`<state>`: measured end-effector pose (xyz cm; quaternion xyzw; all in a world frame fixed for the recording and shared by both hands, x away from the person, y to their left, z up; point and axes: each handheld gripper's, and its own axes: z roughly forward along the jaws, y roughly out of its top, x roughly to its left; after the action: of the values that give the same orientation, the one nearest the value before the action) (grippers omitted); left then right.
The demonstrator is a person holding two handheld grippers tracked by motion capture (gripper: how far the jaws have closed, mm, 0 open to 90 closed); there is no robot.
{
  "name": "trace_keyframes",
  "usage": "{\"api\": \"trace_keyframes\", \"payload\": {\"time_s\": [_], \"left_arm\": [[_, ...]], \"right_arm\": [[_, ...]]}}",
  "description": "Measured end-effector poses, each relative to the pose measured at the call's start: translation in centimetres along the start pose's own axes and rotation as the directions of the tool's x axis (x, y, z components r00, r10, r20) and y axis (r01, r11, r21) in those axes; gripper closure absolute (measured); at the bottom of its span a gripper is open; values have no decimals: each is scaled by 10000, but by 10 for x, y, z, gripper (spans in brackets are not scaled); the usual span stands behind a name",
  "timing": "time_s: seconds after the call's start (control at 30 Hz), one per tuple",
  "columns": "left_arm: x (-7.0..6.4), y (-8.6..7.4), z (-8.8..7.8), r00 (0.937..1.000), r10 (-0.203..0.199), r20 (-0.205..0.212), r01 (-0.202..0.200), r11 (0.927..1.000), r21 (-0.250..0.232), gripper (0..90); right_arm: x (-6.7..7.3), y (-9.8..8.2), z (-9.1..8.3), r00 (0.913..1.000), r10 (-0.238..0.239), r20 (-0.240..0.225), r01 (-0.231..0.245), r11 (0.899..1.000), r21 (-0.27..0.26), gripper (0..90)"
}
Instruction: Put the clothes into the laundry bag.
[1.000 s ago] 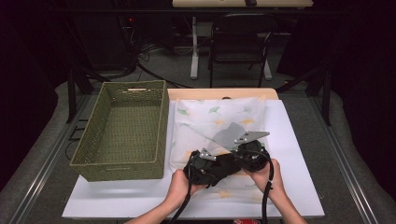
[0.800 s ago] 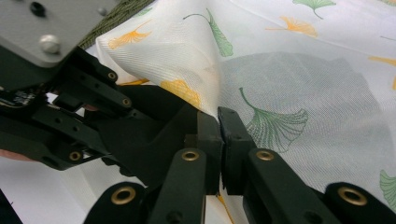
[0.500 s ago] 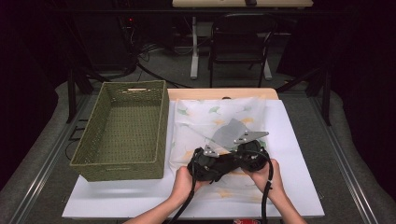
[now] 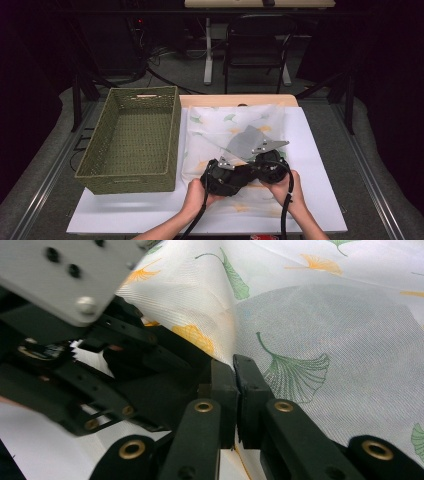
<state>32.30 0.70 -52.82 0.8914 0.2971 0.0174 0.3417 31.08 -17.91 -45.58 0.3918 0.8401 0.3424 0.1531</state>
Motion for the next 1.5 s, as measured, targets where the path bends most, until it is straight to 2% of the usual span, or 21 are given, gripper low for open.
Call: {"api": "trace_keyframes", "payload": {"time_s": [0.07,0.13,0.2,0.33,0.43,0.63,0.73,0.77,0.83,0.9,0.93,1.1,1.2,1.27,1.37,1.4,1.43,1.47,1.5], "left_arm": [[0,-3,-5,9997,174,-152,-173,9998,32,400],[0,-5,-9,9998,174,90,-174,9998,79,335],[-1,-6,-13,9998,214,62,-214,9998,12,308],[-4,-7,-18,9997,240,46,-240,9996,119,193],[-5,-8,-16,9996,131,248,-141,9991,405,142],[-11,-11,-10,9995,249,181,-263,9961,841,21],[-12,-12,-6,9998,216,48,-220,9953,946,12],[-13,-13,-5,9998,196,-93,-186,9952,956,35],[-14,-13,-3,9986,237,-480,-191,9954,935,212],[-14,-13,-3,9981,178,-586,-132,9970,765,281],[-14,-13,-2,9974,25,-727,-1,9994,334,343],[-9,-14,2,9977,-243,-639,236,9996,-128,577],[-8,-12,4,9983,-132,-576,121,9997,-208,724],[-6,-9,5,9988,-199,-458,185,9993,-315,758],[-4,-4,5,9982,-285,-527,262,9987,-439,762],[-1,2,6,9976,-469,-505,442,9976,-536,761],[0,5,6,9979,-459,-466,432,9975,-561,761],[-1,7,8,9963,-714,-476,676,9946,-783,761],[-1,10,9,9961,-723,-497,680,9941,-849,760]], "right_arm": [[0,0,0,10000,31,13,-31,10000,-1,883],[0,0,0,10000,45,-3,-45,10000,-13,882],[0,0,-1,10000,79,-31,-79,10000,-9,880],[-2,-1,-1,10000,65,-46,-65,10000,-41,880],[-2,-1,-1,10000,86,-27,-86,10000,-39,879],[-3,-1,-1,10000,69,-49,-70,10000,-50,879],[-3,-1,-1,9999,126,-65,-126,9999,-44,877],[-3,-1,-1,9999,70,-87,-70,10000,-29,877],[-3,-1,0,9999,141,-96,-141,9999,17,877],[-3,-1,0,9998,141,-103,-140,9999,28,878],[-3,-1,1,9999,90,-110,-90,10000,27,878],[-3,-1,0,9999,74,-101,-74,10000,43,879],[-3,-1,0,9999,76,-100,-76,10000,36,880],[-3,-1,1,9999,84,-114,-84,10000,40,881],[-3,1,1,9999,59,-136,-59,10000,53,883],[-2,1,1,9998,98,-147,-98,9999,36,884],[-2,2,1,9999,80,-152,-80,10000,10,884],[-1,2,1,9998,84,-152,-84,10000,3,884],[-1,2,1,9998,67,-175,-67,10000,-7,884]]}}
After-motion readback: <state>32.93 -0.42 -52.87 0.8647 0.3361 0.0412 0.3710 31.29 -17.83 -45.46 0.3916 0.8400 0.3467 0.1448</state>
